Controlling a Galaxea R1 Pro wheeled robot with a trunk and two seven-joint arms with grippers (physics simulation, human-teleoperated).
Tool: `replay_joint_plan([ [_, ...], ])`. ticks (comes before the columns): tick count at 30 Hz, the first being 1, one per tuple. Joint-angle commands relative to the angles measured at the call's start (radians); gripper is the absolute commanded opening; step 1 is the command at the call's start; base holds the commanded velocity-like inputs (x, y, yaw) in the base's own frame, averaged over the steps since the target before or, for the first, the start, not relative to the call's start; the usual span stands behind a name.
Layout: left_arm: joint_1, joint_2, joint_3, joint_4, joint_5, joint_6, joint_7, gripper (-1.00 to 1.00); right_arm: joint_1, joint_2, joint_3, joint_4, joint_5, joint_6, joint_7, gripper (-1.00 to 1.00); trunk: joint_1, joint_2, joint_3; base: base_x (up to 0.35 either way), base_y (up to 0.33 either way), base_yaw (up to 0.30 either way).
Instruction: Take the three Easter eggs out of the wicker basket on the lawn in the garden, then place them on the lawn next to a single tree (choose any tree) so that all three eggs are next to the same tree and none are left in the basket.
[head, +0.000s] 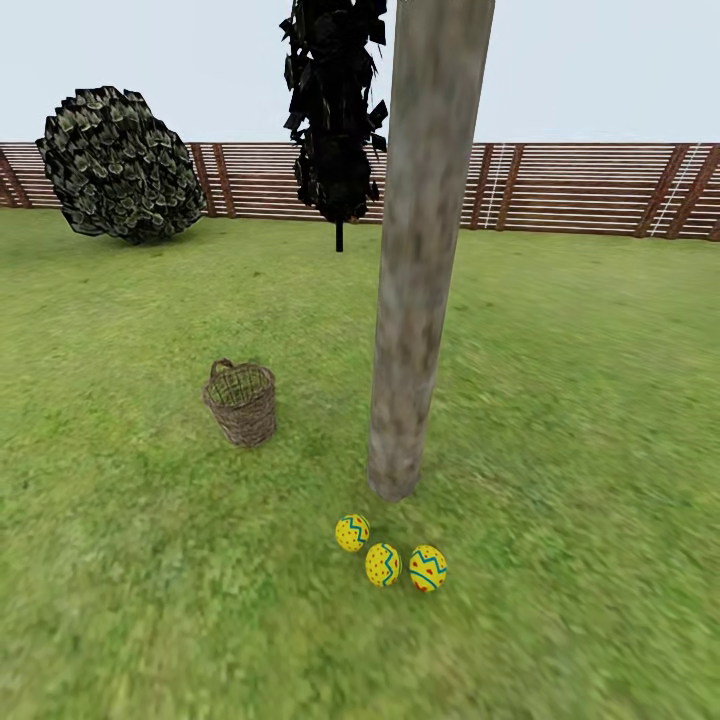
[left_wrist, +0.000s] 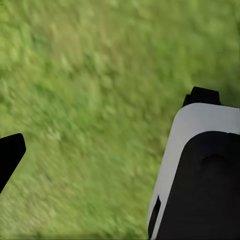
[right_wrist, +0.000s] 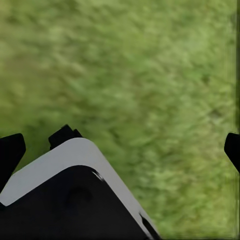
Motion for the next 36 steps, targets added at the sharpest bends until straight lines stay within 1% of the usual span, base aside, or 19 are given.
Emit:
replay_joint_plan([
  [1,0.001,0.001,0.008,0.002,-0.01,-0.004,0.003,1.0,0.007,0.0,0.009,0.0,-0.008,-0.003,-0.003,1.0,0.0,-0.001,-0.001,0.0,0.0,0.0],
  [4,0.008,0.001,0.008,0.002,-0.01,-0.012,0.002,1.0,0.019,0.0,0.01,0.001,-0.009,-0.003,-0.002,1.0,0.0,-0.001,-0.001,0.0,0.0,0.0],
  [10,0.011,-0.007,0.009,0.002,-0.008,-0.015,-0.004,1.0,0.024,0.015,0.01,0.035,-0.013,-0.001,-0.001,1.0,0.0,-0.001,-0.001,0.0,0.0,0.0],
  [18,0.011,-0.008,0.01,0.002,-0.008,-0.016,-0.006,1.0,0.024,0.006,0.01,0.043,-0.011,-0.002,0.0,1.0,0.0,-0.001,-0.001,0.0,0.0,0.0],
  [26,0.011,-0.008,0.01,0.002,-0.009,-0.016,-0.007,1.0,0.024,0.013,0.01,0.044,-0.012,-0.002,0.0,1.0,0.0,-0.001,-0.001,0.0,0.0,0.0],
  [36,0.011,-0.008,0.01,0.002,-0.009,-0.016,-0.007,1.0,0.024,0.012,0.01,0.044,-0.012,-0.002,0.0,1.0,0.0,-0.001,-0.001,0.0,0.0,0.0],
])
